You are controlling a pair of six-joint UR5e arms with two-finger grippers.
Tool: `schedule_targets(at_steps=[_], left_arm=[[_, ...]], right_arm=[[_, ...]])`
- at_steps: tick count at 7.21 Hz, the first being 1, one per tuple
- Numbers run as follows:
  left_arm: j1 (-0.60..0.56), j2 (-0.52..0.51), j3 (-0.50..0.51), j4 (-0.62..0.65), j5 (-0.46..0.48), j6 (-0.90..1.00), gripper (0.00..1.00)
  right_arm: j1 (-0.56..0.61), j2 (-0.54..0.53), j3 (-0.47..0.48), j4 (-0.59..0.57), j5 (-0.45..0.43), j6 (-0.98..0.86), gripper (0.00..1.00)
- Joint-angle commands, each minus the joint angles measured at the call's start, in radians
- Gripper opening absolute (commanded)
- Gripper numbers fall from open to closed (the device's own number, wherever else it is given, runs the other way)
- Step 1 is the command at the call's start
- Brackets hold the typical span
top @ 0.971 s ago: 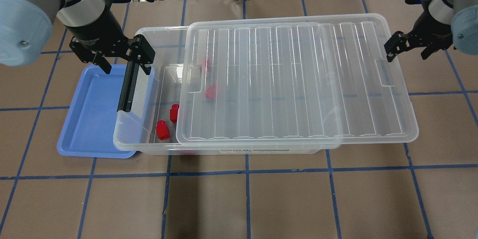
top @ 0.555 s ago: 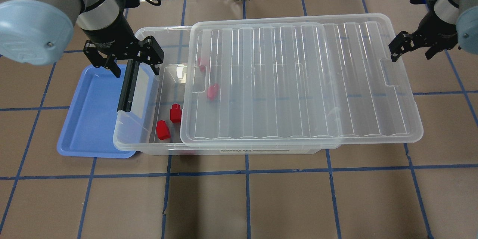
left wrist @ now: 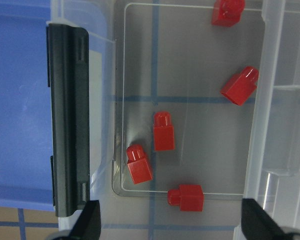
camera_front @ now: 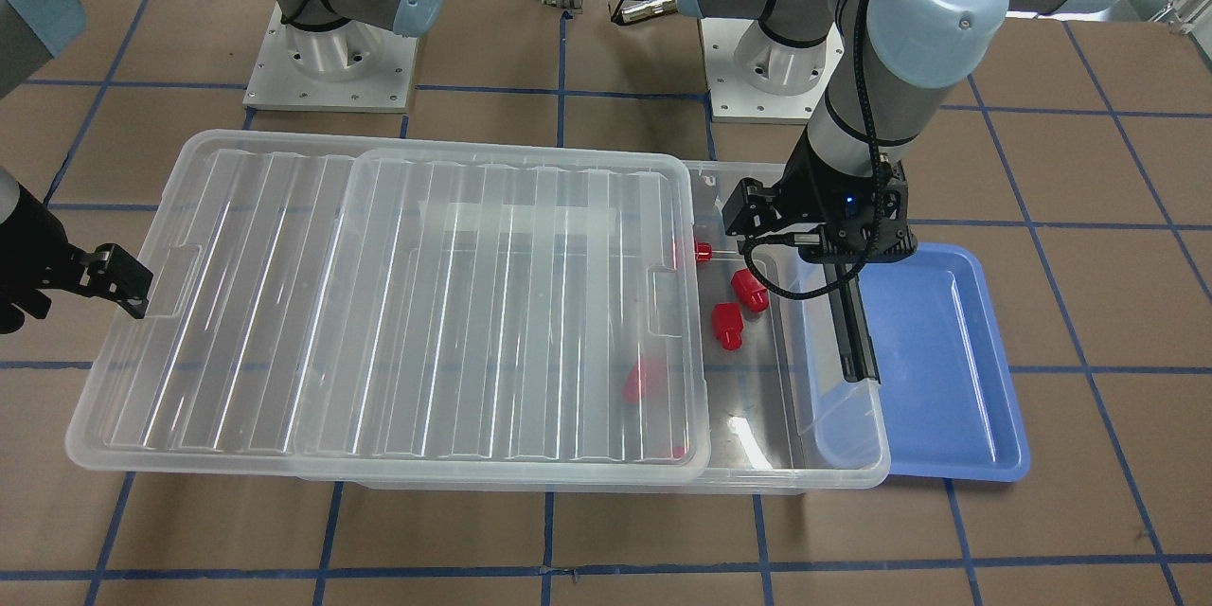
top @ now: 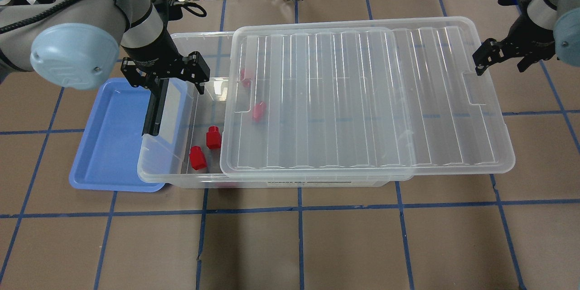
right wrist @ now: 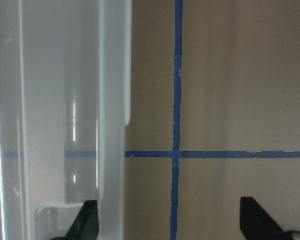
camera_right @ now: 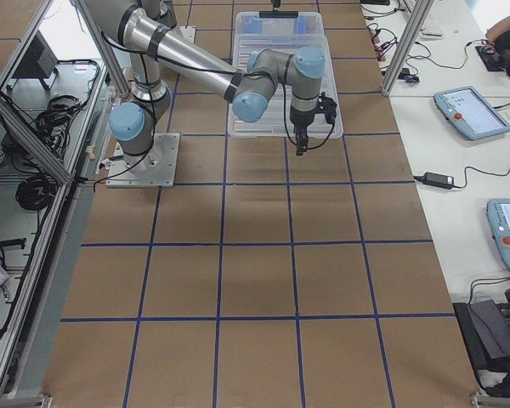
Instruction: Place red block in blue tray from box
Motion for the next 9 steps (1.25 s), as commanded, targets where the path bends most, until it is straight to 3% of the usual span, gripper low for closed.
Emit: schedule_targets(at_steps=[1,3,7,9], left_arm=[[0.002,-0.025,-0.023,0.038,-0.001,0.012,1.0],[-0.004,-0.049,-0.037,0.097,-0.102,-0.005,1.0],[-0.001,-0.051,-0.105,0.106,-0.098,-0.02,1.0],[-0.001,-0.063,-0.167,0.188,-0.093,-0.04,1.0]], right_arm=[[-0.009,0.001,0.001,-0.005,-0.009,-0.03,1.0],[-0.043,0.001,0.003,-0.005,-0.008,-0.076,1.0],[-0.043,-0.014,-0.002,0.007,-0.005,-0.066,1.0],[-0.037,-0.035,-0.016,0.021,-0.006,-0.064,1.0]])
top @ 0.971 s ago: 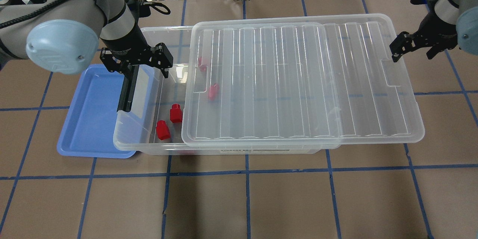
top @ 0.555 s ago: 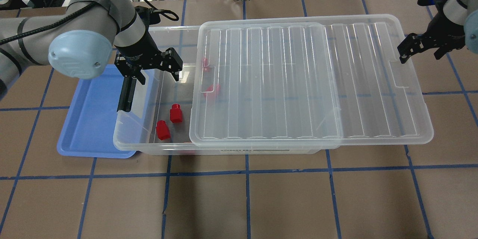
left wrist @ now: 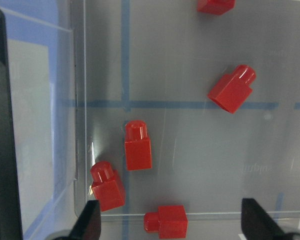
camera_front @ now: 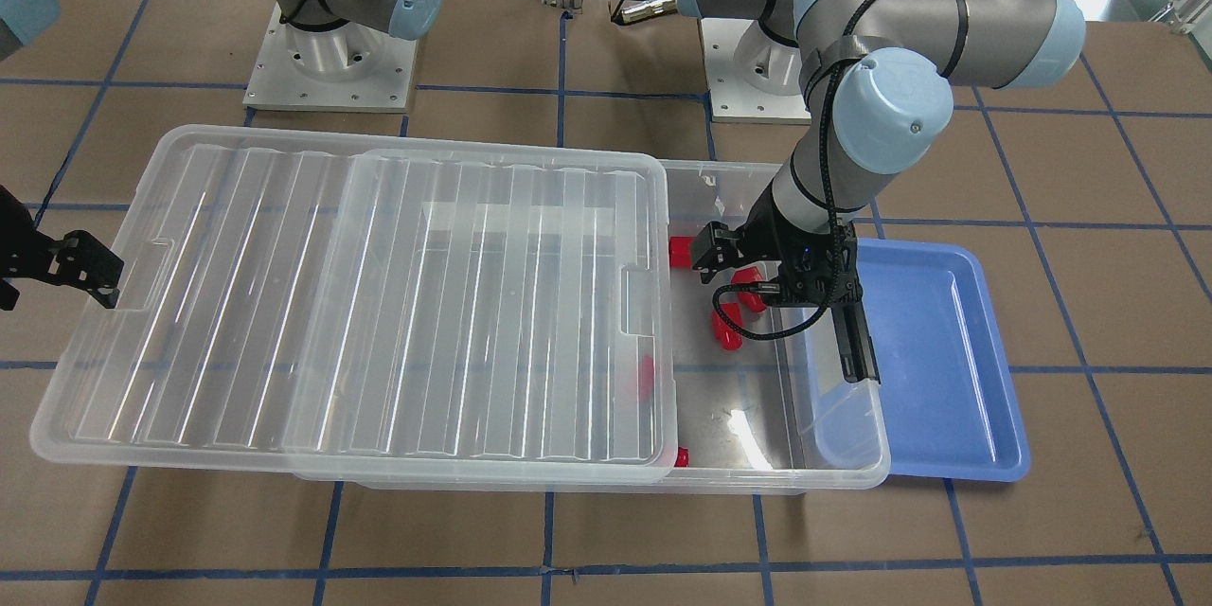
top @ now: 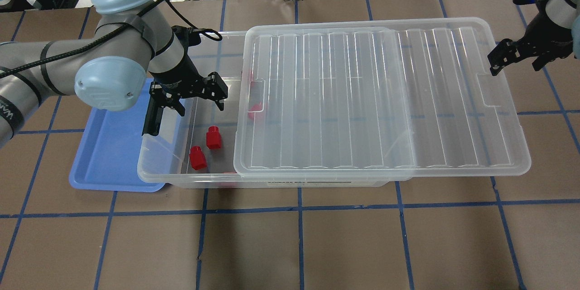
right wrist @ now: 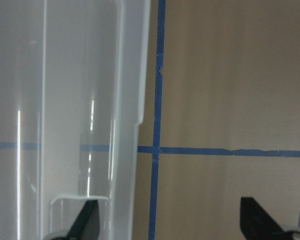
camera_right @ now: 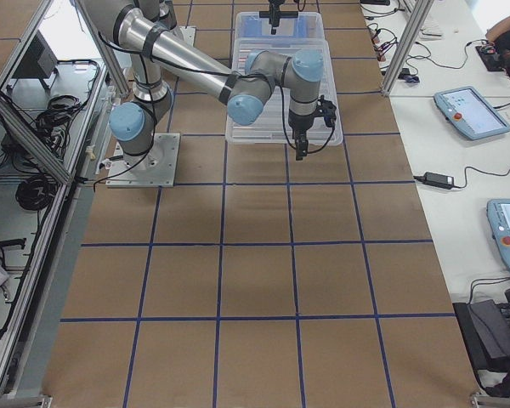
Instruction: Place red block in blue tray from box
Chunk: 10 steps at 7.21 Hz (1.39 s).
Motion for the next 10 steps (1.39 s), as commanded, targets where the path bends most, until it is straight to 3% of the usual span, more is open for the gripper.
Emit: schedule_targets(at_steps=[1,5,8,10], left_arm=[[0.001,-0.004,-0.078,0.112,0.001,-0.008,1.0],[-0.002,-0.024,-0.139,0.146,0.01,-0.126,1.0],[-0.005,-0.053,-0.153,0.181,0.026,-0.212,1.0],[-0.005,-0.081,-0.214,0.331,0.024,-0.18,1.0]], right_arm=[[0.005,-0.039,-0.034,0.076,0.003,0.005,1.0],[0.043,-0.16,-0.18,0.378,0.009,0.135,1.0],[0.086,-0.174,-0.206,0.432,0.007,0.15,1.0],[0.089,-0.19,-0.205,0.446,-0.002,0.152,1.0]])
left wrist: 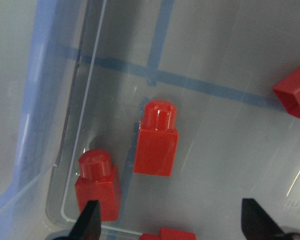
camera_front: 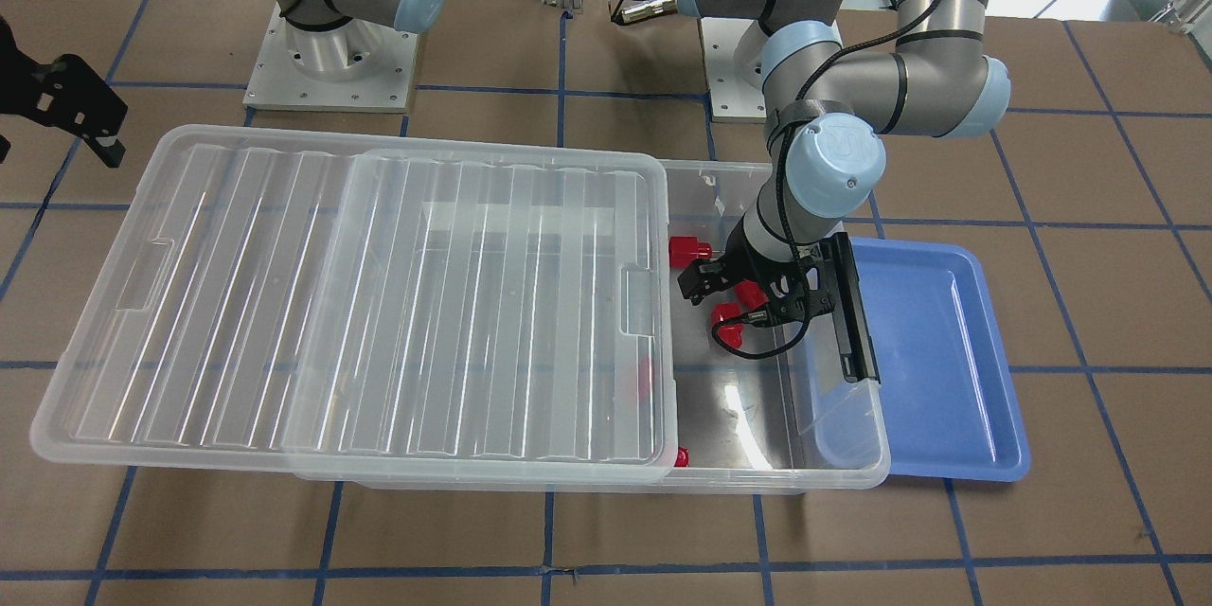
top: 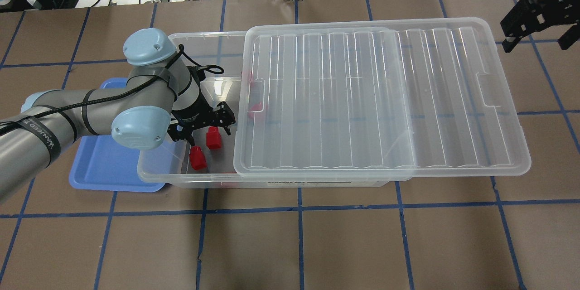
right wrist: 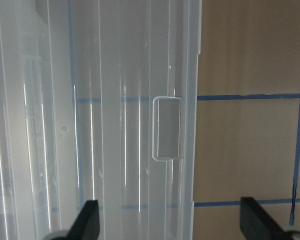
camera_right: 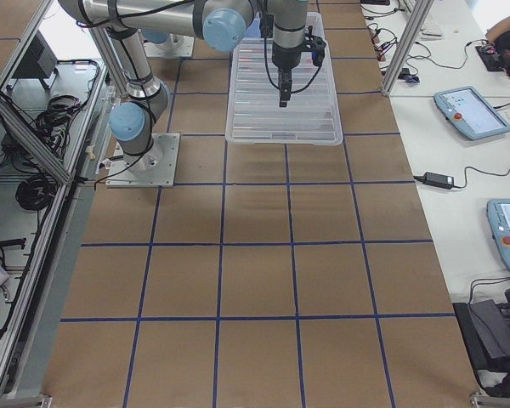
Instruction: Place red block in blue tray from box
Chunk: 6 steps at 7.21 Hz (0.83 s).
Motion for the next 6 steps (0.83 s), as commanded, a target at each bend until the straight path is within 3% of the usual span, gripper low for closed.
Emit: schedule_targets(at_steps=[1,6], left_arm=[[0.0,-0.041,-0.038,0.116,0.0,0.061,1.0],[0.0,-0.067,-0.038,0.115,-0.005,0.17,1.0]], right_arm=[[0.003,-0.002,0.002,0.006,0.003,-0.001,1.0],[0.003,0.004,0.009,0.007,0.004,-0.001,1.0]])
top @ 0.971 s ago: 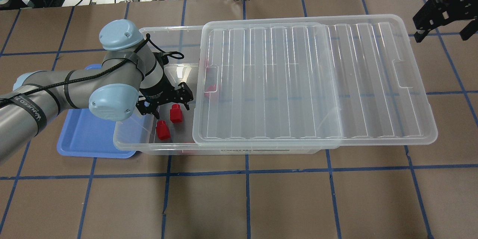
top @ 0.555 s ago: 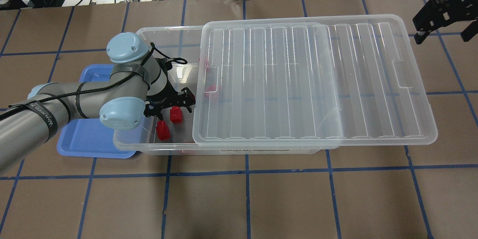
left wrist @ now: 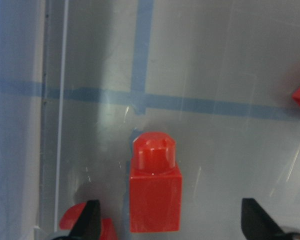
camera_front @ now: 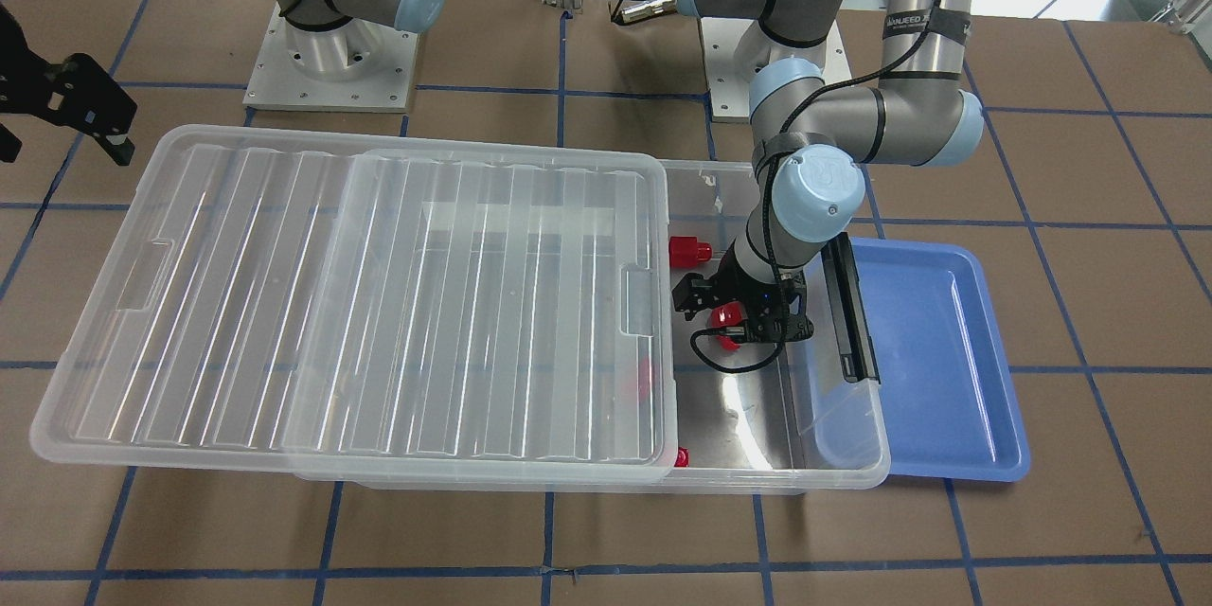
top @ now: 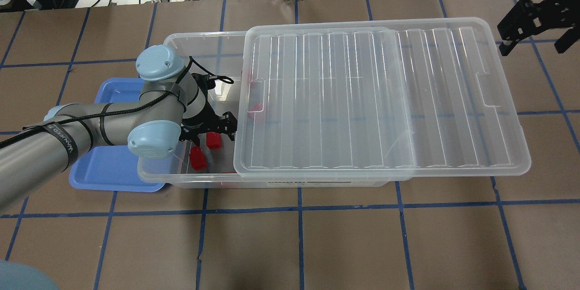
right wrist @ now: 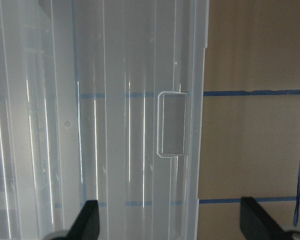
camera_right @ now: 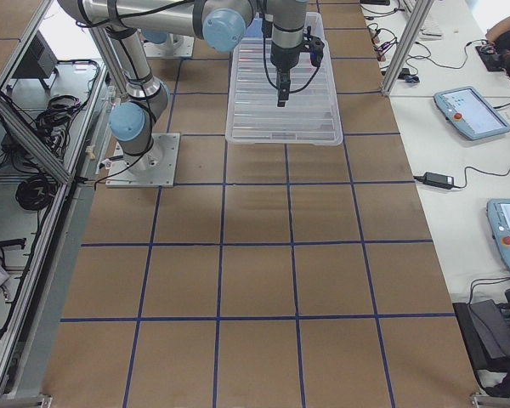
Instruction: Place red block in blue tray from box
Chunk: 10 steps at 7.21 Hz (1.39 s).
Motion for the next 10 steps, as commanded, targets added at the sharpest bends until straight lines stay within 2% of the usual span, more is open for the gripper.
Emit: schedule_targets(at_steps=[1,2,3,4,5,6,9,10], left_arm=[[0.0,-0.017,0.0,0.003,0.002,0.004,0.79],[0.0,-0.019,0.0,0.002,0.004,0.009,0.73],[0.0,-0.02,-0.003,0.002,0.014,0.015,0.71],[0.0,-0.022,-0.002,0.002,0.031,0.015,0.6],[0.001,-0.017,0.007,0.002,0.034,0.015,0.04],[0.002,-0.017,0.004,0.002,0.036,0.009,0.0],[0.0,0.024,0.017,-0.019,0.034,0.003,0.0],[0.003,0.05,0.062,-0.089,0.034,0.003,0.0]], right_arm=[[0.0,0.002,0.004,0.003,-0.001,0.001,1.0],[0.0,0.0,0.007,0.003,-0.001,0.001,1.0],[0.0,0.0,0.007,0.003,-0.001,0.001,1.0],[0.0,-0.001,0.007,0.003,-0.001,0.001,1.0],[0.0,-0.003,0.005,0.02,-0.001,0.004,1.0],[0.002,-0.003,0.005,0.028,0.002,0.032,1.0],[0.002,-0.001,0.005,0.029,0.002,0.045,1.0],[0.002,-0.001,0.005,0.029,0.002,0.045,1.0]])
